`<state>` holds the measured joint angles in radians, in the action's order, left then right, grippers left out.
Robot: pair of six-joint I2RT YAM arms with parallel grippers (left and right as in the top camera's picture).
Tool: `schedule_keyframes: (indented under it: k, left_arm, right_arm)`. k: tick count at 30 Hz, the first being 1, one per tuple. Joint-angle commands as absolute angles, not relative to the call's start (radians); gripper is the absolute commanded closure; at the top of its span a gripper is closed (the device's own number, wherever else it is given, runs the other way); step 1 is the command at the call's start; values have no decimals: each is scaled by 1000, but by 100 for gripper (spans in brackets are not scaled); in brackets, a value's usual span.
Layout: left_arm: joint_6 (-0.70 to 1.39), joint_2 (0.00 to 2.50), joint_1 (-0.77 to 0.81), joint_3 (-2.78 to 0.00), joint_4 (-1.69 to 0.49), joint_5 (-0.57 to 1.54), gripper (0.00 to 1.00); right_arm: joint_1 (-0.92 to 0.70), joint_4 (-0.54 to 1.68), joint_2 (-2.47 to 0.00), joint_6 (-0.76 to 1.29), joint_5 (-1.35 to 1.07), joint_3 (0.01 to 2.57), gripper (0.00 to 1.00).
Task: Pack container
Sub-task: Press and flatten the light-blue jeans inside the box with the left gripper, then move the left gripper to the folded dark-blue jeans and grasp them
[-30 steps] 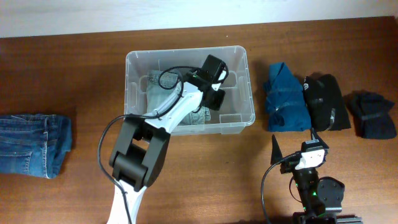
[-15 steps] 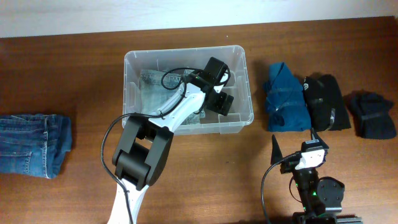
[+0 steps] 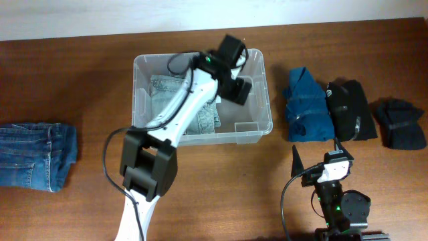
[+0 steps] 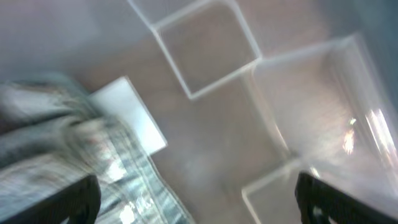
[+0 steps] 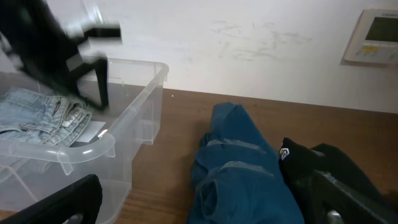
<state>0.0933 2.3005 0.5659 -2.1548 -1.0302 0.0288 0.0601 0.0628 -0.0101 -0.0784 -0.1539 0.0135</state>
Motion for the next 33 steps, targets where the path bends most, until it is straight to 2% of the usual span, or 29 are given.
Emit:
schedule_keyframes:
  k: [1,12,19,23,28,33]
  left_arm:
    - [51,2300,516,-2400,-1197,19,1]
    - [51,2300,315,-2972,-1679,-26,1]
    - [51,2178,223,-3018,-1688,-15,1]
    - [51,2034,197,-2949,-1688,-48,1]
    - [95,1755,155,-2623,-1687,-178,1]
    - [300,1538,-89,-2261,-1684,-181,1]
  right_arm:
    - [68,64,-4,-69,-145,6,2]
    - [68,64,-4,-70,-145,6,2]
    - [68,64,-4,-70,-145,6,2]
    - [68,64,-4,-70,-145,6,2]
    - [68,64,-4,-70,-145,6,2]
    - [68,64,-4,-70,-145,6,2]
